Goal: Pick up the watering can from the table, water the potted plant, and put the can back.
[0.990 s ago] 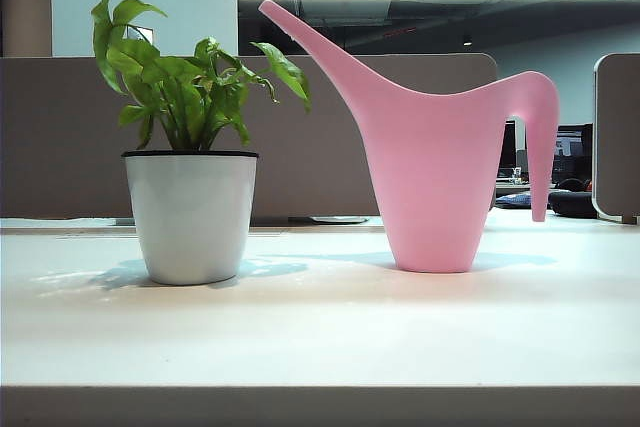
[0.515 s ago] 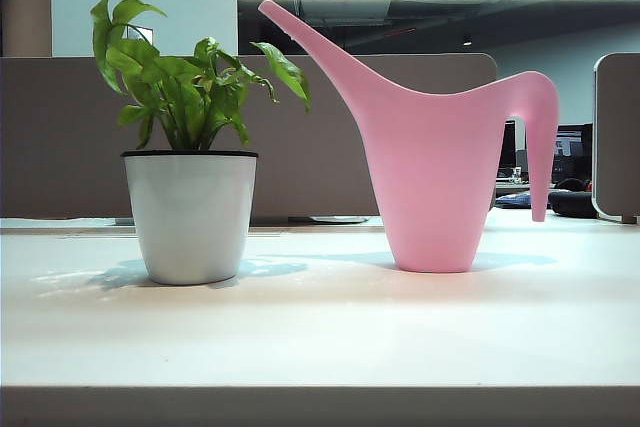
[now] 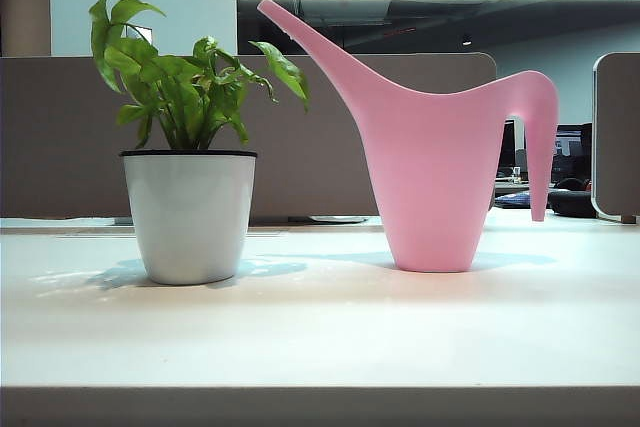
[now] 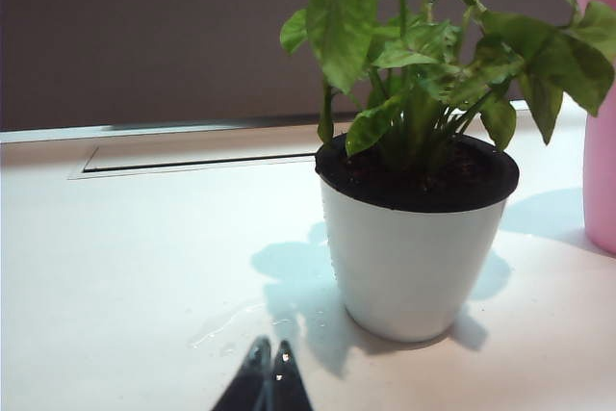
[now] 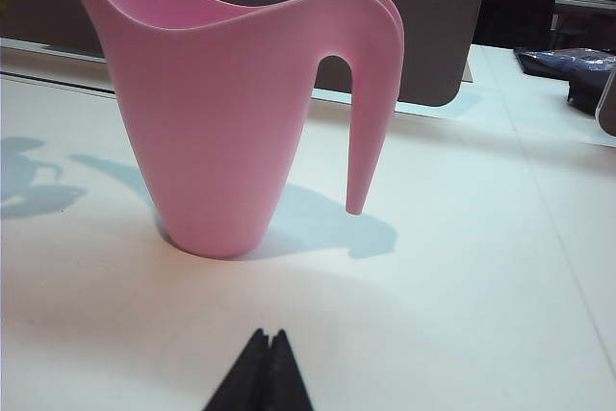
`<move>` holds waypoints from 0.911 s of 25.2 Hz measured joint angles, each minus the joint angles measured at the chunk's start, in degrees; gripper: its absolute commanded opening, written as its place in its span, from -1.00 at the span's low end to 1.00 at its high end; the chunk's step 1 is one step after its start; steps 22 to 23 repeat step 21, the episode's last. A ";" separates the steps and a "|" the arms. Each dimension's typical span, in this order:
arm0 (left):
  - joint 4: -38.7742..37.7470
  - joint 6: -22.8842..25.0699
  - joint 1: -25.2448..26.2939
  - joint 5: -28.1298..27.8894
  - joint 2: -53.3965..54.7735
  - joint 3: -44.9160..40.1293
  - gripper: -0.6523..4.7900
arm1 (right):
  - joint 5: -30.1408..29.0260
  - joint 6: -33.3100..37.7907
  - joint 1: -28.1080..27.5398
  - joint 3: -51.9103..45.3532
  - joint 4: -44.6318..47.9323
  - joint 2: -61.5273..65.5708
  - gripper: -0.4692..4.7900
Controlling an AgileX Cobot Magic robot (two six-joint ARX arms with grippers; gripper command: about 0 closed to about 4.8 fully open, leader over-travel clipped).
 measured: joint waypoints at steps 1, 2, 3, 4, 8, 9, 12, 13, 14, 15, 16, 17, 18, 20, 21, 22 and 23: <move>-0.42 0.04 0.00 0.35 0.00 -0.22 -0.78 | 0.02 -0.28 0.00 0.00 0.00 0.00 -0.83; -0.63 0.04 0.00 0.48 0.00 -0.22 -0.78 | 0.07 -0.42 0.00 0.00 0.00 0.00 -0.83; -0.57 0.22 0.00 0.48 0.00 -0.22 -0.78 | 0.11 -0.44 0.00 0.00 0.00 0.00 -0.83; -0.44 0.46 0.00 0.50 0.00 -0.22 -0.78 | 0.20 -0.44 0.00 0.00 0.00 0.00 -0.83; 0.00 1.49 0.00 -2.47 0.00 -0.20 -0.78 | 2.05 -0.44 0.02 0.00 -0.02 0.00 -0.82; -0.11 1.51 0.00 -3.06 0.00 -0.20 -0.78 | 2.05 -0.44 0.02 0.00 -0.04 0.00 -0.82; -1.55 1.51 0.00 -3.61 0.00 -0.20 -0.78 | 2.05 -0.22 0.00 0.00 -1.33 0.00 -0.82; -1.79 1.51 0.00 -3.61 0.00 -0.22 -0.78 | 2.05 -0.17 0.00 0.00 -2.40 0.00 -0.82; -1.86 1.51 0.00 -3.61 0.00 -0.22 -0.78 | 2.05 -0.17 0.00 0.00 -2.89 0.00 -0.82; -1.97 1.51 0.00 -3.58 0.00 -0.22 -0.78 | 2.05 -0.17 0.00 0.00 -3.52 0.00 -0.82; -1.97 1.51 0.00 -3.58 0.00 -0.22 -0.78 | 2.05 -0.17 0.00 0.00 -3.74 0.00 -0.82; -1.97 1.51 0.00 -3.61 0.00 -0.20 -0.78 | 2.05 -0.15 0.00 0.00 -3.96 0.00 -0.82; -1.97 1.51 0.00 -3.61 0.00 -0.22 -0.78 | 2.05 -0.17 0.00 0.00 -4.04 0.00 -0.82; -1.97 1.51 0.00 -3.61 0.00 -0.20 -0.78 | 2.08 -0.15 0.00 0.00 -4.37 -0.02 -0.82; -1.97 1.51 0.00 -3.61 0.00 -0.20 -0.78 | 2.05 -0.17 0.00 0.00 -4.33 -0.02 -0.82; -1.97 1.51 0.00 -3.61 0.00 -0.20 -0.78 | 2.05 -0.17 0.00 0.00 -4.33 -0.02 -0.82; -1.97 1.51 0.00 -3.61 0.00 -0.20 -0.78 | 2.05 -0.17 0.00 0.00 -4.33 -0.02 -0.82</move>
